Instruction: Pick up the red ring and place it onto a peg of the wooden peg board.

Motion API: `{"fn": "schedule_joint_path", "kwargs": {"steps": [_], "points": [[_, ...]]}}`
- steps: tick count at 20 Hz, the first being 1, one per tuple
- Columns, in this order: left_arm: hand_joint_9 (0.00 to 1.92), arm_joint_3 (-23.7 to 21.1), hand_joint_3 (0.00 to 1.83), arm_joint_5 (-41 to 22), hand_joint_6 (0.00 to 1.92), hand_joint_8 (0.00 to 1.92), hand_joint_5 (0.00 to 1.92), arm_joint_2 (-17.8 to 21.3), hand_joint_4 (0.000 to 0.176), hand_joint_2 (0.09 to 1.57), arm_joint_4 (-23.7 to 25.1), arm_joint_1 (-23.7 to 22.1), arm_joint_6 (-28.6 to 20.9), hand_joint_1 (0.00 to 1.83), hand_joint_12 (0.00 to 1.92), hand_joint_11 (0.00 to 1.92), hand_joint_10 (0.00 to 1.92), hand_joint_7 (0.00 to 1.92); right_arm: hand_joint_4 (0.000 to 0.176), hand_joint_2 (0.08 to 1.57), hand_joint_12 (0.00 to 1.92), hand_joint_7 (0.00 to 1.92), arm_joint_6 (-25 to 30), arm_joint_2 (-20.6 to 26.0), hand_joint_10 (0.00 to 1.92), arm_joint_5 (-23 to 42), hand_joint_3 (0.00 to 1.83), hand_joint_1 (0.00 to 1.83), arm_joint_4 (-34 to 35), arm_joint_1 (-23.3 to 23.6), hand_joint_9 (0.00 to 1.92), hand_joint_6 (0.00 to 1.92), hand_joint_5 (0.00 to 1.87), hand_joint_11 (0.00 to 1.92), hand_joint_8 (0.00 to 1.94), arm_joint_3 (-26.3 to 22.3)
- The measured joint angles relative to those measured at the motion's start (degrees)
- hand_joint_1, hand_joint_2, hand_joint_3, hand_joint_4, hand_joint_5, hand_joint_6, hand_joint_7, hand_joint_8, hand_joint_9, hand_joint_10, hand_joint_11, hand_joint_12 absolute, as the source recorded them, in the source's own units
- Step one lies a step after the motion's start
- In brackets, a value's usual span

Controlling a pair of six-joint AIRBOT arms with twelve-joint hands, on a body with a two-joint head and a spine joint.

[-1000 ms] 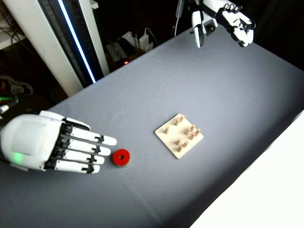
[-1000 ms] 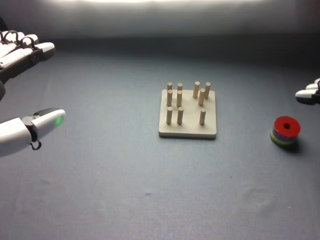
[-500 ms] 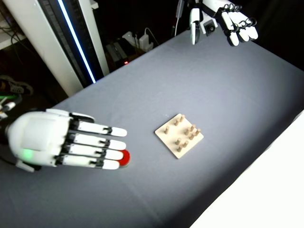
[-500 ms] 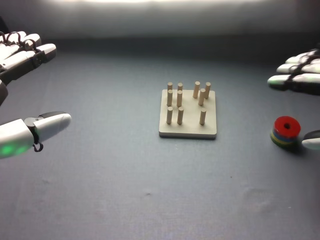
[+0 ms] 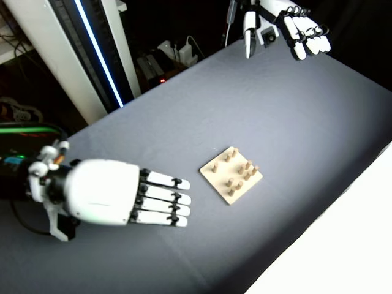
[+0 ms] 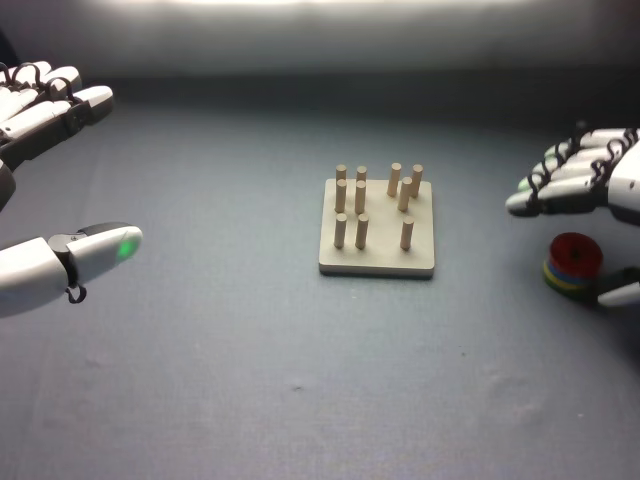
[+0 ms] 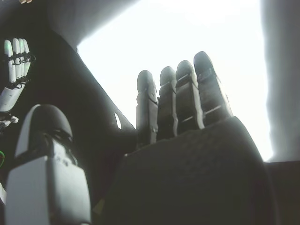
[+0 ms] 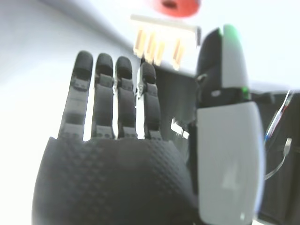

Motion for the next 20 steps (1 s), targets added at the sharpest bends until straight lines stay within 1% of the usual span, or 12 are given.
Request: {"fn": "schedule_joint_path", "kwargs": {"steps": [1,3,4,6,8,9,10,12,14,17,19,20], "points": [[0.07,0.0,0.0,0.02,0.0,0.0,0.3,0.0,0.001,1.11,0.0,0.0,0.0,0.48,0.16,0.0,0.0,0.18,0.014,0.98,0.34,0.33,0.04,-0.48,0.01,-1.01,0.0,1.03,-0.55,0.0,0.31,0.01,0.42,0.22,0.0,0.37],[0.08,0.0,0.0,-0.02,0.0,0.0,0.31,-0.09,0.011,1.09,0.24,0.0,-0.13,0.47,0.26,0.0,0.0,0.18,0.031,0.97,0.6,0.41,0.07,-0.72,0.0,-1.97,0.0,1.08,-0.42,0.0,0.42,0.0,0.46,0.22,0.0,1.09],[0.08,0.0,0.0,-0.02,0.0,0.0,0.32,-0.26,0.01,1.08,0.15,0.0,-0.15,0.49,0.27,0.0,0.0,0.18,0.018,0.97,0.69,0.45,0.07,-0.85,0.0,-2.62,0.0,1.09,-0.39,0.17,0.46,0.0,0.48,0.22,0.0,1.44],[0.09,0.0,0.0,0.35,0.0,0.0,0.32,-0.31,0.0,1.09,0.31,0.13,-0.17,0.49,0.27,0.0,0.01,0.18,0.019,0.98,0.8,0.47,0.04,-1.42,0.0,-3.52,0.0,1.12,-0.31,0.17,0.49,0.0,0.49,0.23,0.0,1.99],[0.09,0.0,0.0,0.33,0.0,0.0,0.31,-0.31,0.005,1.09,0.28,0.11,-0.2,0.51,0.23,0.0,0.0,0.19,0.015,0.98,0.96,0.5,0.07,-2.14,0.01,-4.59,0.0,1.12,-0.94,0.17,0.56,0.0,0.5,0.24,0.0,2.1],[0.09,0.0,0.0,0.35,0.0,0.0,0.31,-0.31,0.022,1.09,0.28,0.11,-0.2,0.5,0.24,0.0,0.0,0.19,0.0,0.98,1.04,0.53,0.11,-2.27,0.01,-4.74,0.0,1.13,-1.25,0.17,0.6,0.0,0.51,0.21,0.0,2.1],[0.09,0.0,0.0,0.33,0.0,0.0,0.31,-0.31,0.02,1.09,0.28,0.11,-0.22,0.52,0.26,0.0,0.0,0.19,0.0,0.99,1.09,0.53,0.09,-2.29,0.01,-4.74,0.0,1.12,-1.18,0.17,0.61,0.0,0.5,0.19,0.0,2.1],[0.07,0.0,0.0,0.35,0.0,0.0,0.3,-0.31,0.028,1.1,0.26,0.13,-0.24,0.51,0.2,0.0,0.0,0.18,0.0,1.0,1.14,0.51,0.09,-2.29,0.01,-4.79,0.0,1.11,-1.09,0.17,0.63,0.0,0.47,0.19,0.0,2.32],[0.07,0.0,0.0,0.35,0.0,0.0,0.3,-0.31,0.022,1.1,0.28,0.11,-0.39,0.52,0.19,0.0,0.0,0.17,0.0,1.01,1.14,0.52,0.09,-2.29,0.01,-5.11,0.0,1.1,-1.09,0.17,0.64,0.01,0.49,0.19,0.01,2.36],[0.11,0.0,0.0,0.35,0.0,0.0,0.31,-0.35,0.016,1.09,0.35,0.11,-0.44,0.53,0.35,0.0,0.0,0.19,0.0,1.02,1.13,0.59,0.09,-2.4,0.02,-5.2,0.0,1.16,-1.11,0.17,0.68,0.01,0.55,0.28,0.01,2.47],[0.09,0.0,0.0,0.35,0.0,0.0,0.3,-0.35,0.036,1.1,0.28,0.11,-0.44,0.55,0.3,0.0,0.0,0.18,0.0,1.03,1.15,0.66,0.09,-2.43,0.02,-5.25,0.0,1.15,-1.09,0.17,0.73,0.0,0.58,0.32,0.01,2.47],[0.09,0.0,0.0,0.35,0.0,0.0,0.31,-0.35,0.026,1.1,0.33,0.11,-0.5,0.56,0.29,0.0,0.0,0.18,0.0,1.02,1.07,0.7,0.09,-2.43,0.02,-5.4,0.0,1.18,-1.09,0.17,0.77,0.0,0.61,0.39,0.01,2.47]]}}
